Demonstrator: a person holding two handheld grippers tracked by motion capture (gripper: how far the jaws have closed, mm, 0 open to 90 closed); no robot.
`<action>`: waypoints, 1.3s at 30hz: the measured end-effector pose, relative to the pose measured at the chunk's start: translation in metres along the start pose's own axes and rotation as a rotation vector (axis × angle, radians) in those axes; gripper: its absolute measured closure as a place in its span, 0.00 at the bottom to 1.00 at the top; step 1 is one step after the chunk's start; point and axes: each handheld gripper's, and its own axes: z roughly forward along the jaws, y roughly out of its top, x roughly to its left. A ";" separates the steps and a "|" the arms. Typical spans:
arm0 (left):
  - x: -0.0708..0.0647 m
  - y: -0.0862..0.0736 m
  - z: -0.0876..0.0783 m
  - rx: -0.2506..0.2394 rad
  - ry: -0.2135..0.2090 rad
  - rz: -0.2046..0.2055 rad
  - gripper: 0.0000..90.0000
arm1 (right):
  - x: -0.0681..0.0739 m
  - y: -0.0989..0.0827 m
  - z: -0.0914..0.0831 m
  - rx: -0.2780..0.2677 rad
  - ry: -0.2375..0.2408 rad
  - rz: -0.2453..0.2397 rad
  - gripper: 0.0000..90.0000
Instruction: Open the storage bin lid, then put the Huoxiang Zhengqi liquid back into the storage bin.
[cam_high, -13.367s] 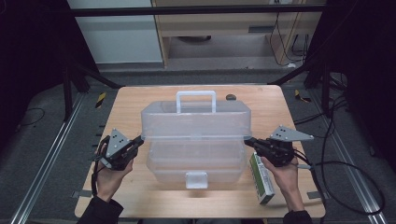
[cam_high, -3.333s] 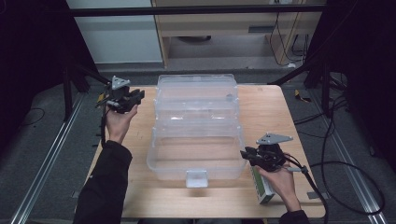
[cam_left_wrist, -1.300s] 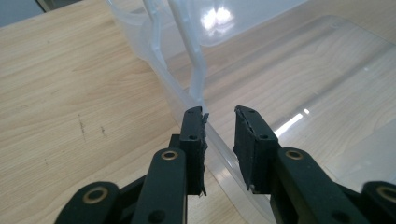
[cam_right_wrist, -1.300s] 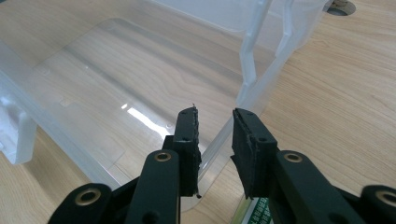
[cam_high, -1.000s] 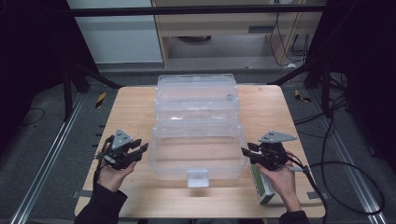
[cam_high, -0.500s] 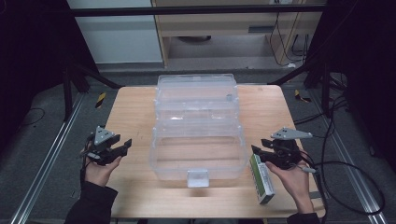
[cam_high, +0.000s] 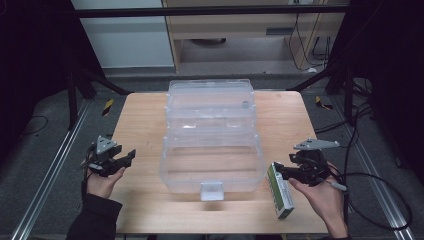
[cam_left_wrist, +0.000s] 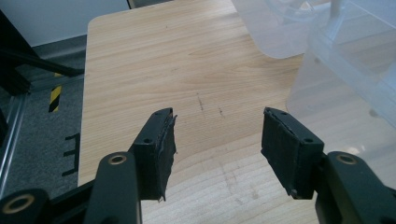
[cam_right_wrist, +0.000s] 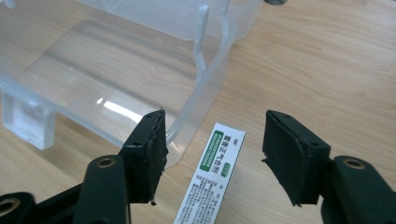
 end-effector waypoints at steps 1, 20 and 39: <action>0.000 0.000 0.000 0.001 0.002 -0.003 0.49 | 0.001 0.000 0.000 0.008 -0.002 -0.006 0.43; 0.007 -0.006 0.008 0.049 0.029 -0.004 0.47 | 0.009 -0.004 0.018 0.179 -0.004 -0.006 0.42; 0.006 -0.012 0.016 0.092 0.038 0.007 0.46 | 0.009 -0.010 0.032 0.340 -0.029 0.032 0.49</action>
